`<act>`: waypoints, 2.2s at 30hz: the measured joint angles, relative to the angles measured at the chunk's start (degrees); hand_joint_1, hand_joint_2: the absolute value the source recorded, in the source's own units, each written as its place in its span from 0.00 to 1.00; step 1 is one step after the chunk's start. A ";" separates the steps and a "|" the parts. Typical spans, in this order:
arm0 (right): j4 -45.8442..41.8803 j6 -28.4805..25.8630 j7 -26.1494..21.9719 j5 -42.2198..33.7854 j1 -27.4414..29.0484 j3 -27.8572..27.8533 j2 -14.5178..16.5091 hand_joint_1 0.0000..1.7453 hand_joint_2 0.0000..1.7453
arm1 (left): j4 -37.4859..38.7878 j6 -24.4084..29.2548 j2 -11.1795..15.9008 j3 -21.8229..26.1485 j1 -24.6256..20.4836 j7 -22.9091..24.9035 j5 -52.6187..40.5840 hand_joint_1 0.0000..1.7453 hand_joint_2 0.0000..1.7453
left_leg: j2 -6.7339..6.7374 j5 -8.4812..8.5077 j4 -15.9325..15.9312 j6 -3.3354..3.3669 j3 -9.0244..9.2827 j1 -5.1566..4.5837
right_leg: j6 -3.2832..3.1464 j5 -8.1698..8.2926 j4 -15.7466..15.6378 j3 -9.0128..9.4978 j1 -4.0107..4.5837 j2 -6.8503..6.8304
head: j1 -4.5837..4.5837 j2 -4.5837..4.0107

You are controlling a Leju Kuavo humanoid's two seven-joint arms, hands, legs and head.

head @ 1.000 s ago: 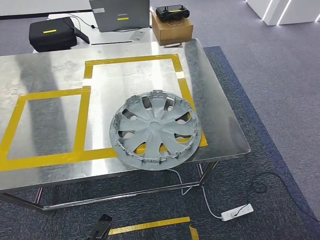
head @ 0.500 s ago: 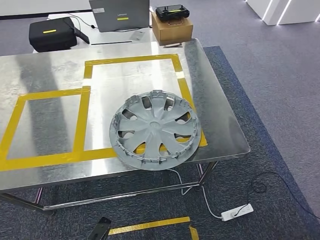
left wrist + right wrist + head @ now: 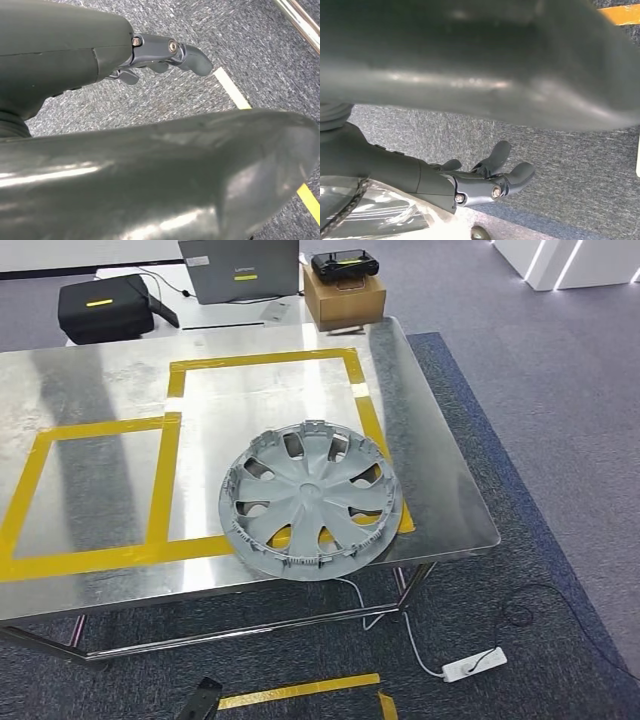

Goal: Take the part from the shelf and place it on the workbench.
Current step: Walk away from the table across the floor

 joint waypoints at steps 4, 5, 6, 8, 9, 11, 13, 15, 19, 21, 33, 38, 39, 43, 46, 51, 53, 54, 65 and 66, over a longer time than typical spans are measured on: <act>0.03 -0.01 -0.03 -0.01 0.00 -0.01 0.00 0.00 0.00 | 0.00 0.14 0.00 0.01 0.01 -0.01 -0.11 0.00 0.00 | 0.00 0.00 0.00 0.00 0.00 0.00 | 0.00 0.00 0.00 0.00 0.00 0.00 | 0.00 0.00; 0.03 -0.01 -0.04 -0.03 0.00 -0.01 0.00 0.00 0.00 | 0.00 0.16 0.00 0.01 0.01 -0.01 -0.17 0.00 0.00 | 0.00 0.00 0.00 0.00 0.00 0.00 | 0.00 0.00 0.00 0.00 0.00 0.00 | 0.00 0.00; 0.04 -0.02 -0.07 -0.05 0.00 -0.01 0.00 0.00 0.00 | 0.00 0.17 0.00 0.01 0.01 -0.01 -0.23 0.00 0.00 | 0.00 0.00 0.00 0.00 0.00 0.00 | 0.00 0.00 0.00 0.00 0.00 0.00 | 0.00 0.00; 0.06 -0.01 -0.10 -0.09 -0.01 -0.01 0.00 0.00 0.00 | 0.00 0.17 0.00 0.01 0.01 -0.01 -0.28 0.00 0.00 | 0.00 0.00 0.00 0.00 0.00 0.00 | 0.00 0.00 0.00 0.00 0.00 0.00 | 0.00 0.00; 0.07 -0.01 -0.11 -0.12 -0.01 -0.01 0.00 0.00 0.00 | 0.00 0.17 0.00 0.01 0.01 -0.01 -0.31 0.00 0.00 | 0.00 0.00 0.00 0.00 0.00 0.00 | 0.00 0.00 0.00 0.00 0.00 0.00 | 0.00 0.00; 0.08 -0.01 -0.11 -0.17 -0.01 0.00 0.00 0.00 0.00 | 0.00 0.17 0.00 0.01 0.01 -0.01 -0.35 0.00 0.00 | 0.00 0.00 0.00 0.00 0.00 0.00 | 0.00 0.00 0.00 0.00 0.00 0.00 | 0.00 0.00; 0.09 -0.01 -0.11 -0.18 -0.01 0.00 0.00 0.00 0.00 | 0.00 0.17 -0.01 0.01 0.00 -0.01 -0.36 0.00 0.00 | 0.00 0.00 0.00 0.00 0.01 0.00 | 0.00 0.00 0.00 0.00 0.00 0.00 | 0.00 0.00; 0.09 -0.01 -0.11 -0.18 -0.01 -0.01 0.00 0.00 0.00 | 0.00 0.17 -0.02 0.01 0.00 -0.01 -0.36 0.00 0.00 | 0.00 0.00 0.00 0.00 0.01 0.00 | 0.00 0.00 0.00 0.00 0.00 0.00 | 0.00 0.00; 0.11 -0.02 -0.11 -0.18 -0.01 -0.01 0.00 0.00 0.00 | 0.00 0.17 -0.02 0.01 0.00 -0.01 -0.36 0.00 0.00 | 0.00 -0.01 0.01 0.00 0.01 -0.02 | 0.00 0.00 -0.01 0.01 -0.01 0.00 | 0.00 0.00; 0.13 -0.01 -0.11 -0.18 -0.01 -0.01 0.00 0.00 0.00 | 0.00 0.17 -0.02 0.02 0.00 0.01 -0.34 0.00 0.00 | 0.00 -0.03 0.03 0.00 0.01 -0.08 | 0.01 0.01 -0.02 0.03 -0.04 0.00 | -0.01 0.00; 0.32 0.09 0.01 0.07 -0.02 -0.01 0.07 0.00 0.00 | 0.00 0.17 0.10 0.22 0.05 0.43 -0.09 0.00 0.00 | -0.02 -0.41 0.63 1.04 0.06 -0.86 | 1.03 0.22 -0.19 0.41 -0.76 -0.02 | -0.04 0.00; 0.36 0.49 0.07 0.08 -0.05 0.00 0.23 0.00 0.00 | 0.00 0.13 0.00 0.28 -0.01 0.45 -0.08 0.00 0.00 | 0.31 0.82 -0.60 2.55 0.33 -0.58 | 0.93 -6.05 7.33 -2.19 -0.51 0.03 | 0.17 0.00; 0.38 0.70 0.11 0.08 -0.06 0.01 0.24 0.00 0.00 | 0.00 0.07 -0.01 0.29 0.01 0.45 -0.08 0.00 0.00 | 0.35 0.95 -0.59 2.69 0.13 -0.72 | 0.79 -8.48 11.57 -3.61 -0.34 0.06 | 0.22 0.00; 0.45 1.11 0.20 0.06 0.00 -0.01 0.24 0.00 0.00 | 0.00 -0.15 -0.04 0.34 0.10 0.45 -0.08 0.00 0.00 | 0.39 1.70 -0.52 2.55 -0.79 -1.29 | -0.05 -9.10 13.00 -1.35 0.26 0.07 | 0.22 0.00; 0.46 1.16 0.19 0.07 -0.38 0.00 0.25 0.00 0.00 | -0.02 -0.20 -0.04 0.38 0.08 0.45 -0.08 0.00 0.00 | 0.31 2.31 -0.18 1.76 -1.20 -1.43 | -0.93 -5.99 1.69 6.32 0.78 0.20 | 0.13 0.00; 0.63 1.21 0.20 0.08 -0.52 0.02 0.35 0.00 0.00 | -0.02 -0.18 0.02 0.45 0.19 0.45 -0.08 0.00 0.00 | 0.26 1.64 0.97 -0.14 -2.00 -1.27 | -2.71 -4.85 -0.16 5.69 0.92 0.06 | -0.16 0.00; 0.70 1.21 0.21 0.04 -0.49 0.01 0.40 0.00 0.00 | -0.02 -0.17 0.07 0.57 0.37 0.45 -0.08 0.00 0.00 | 0.33 -3.44 6.12 -0.87 -3.56 -0.99 | -3.42 -3.85 -0.22 4.82 0.80 -0.19 | -0.29 0.00; 0.70 1.20 0.21 0.03 -0.46 0.00 0.39 0.00 0.00 | -0.02 -0.18 0.08 0.66 0.40 0.45 -0.08 0.00 0.00 | 0.37 -6.42 10.04 -1.16 -4.47 -0.83 | -3.54 -3.38 -0.17 4.41 0.84 -0.24 | -0.33 0.00; 0.79 1.20 0.22 0.06 -0.45 0.01 0.39 0.00 0.00 | -0.02 -0.14 0.08 0.97 0.25 0.45 -0.07 0.00 0.00 | 0.47 -3.82 -1.90 0.49 7.28 -0.82 | -1.16 -0.32 0.46 1.58 1.01 -0.39 | -0.27 0.00; 0.79 1.20 0.22 0.06 -0.42 0.01 0.39 0.00 0.00 | -0.02 -0.13 0.08 0.98 0.22 0.45 -0.07 0.00 0.00 | 0.56 -3.38 -2.05 0.99 6.96 -0.75 | -0.87 -0.97 0.96 1.15 0.96 -0.31 | -0.22 0.00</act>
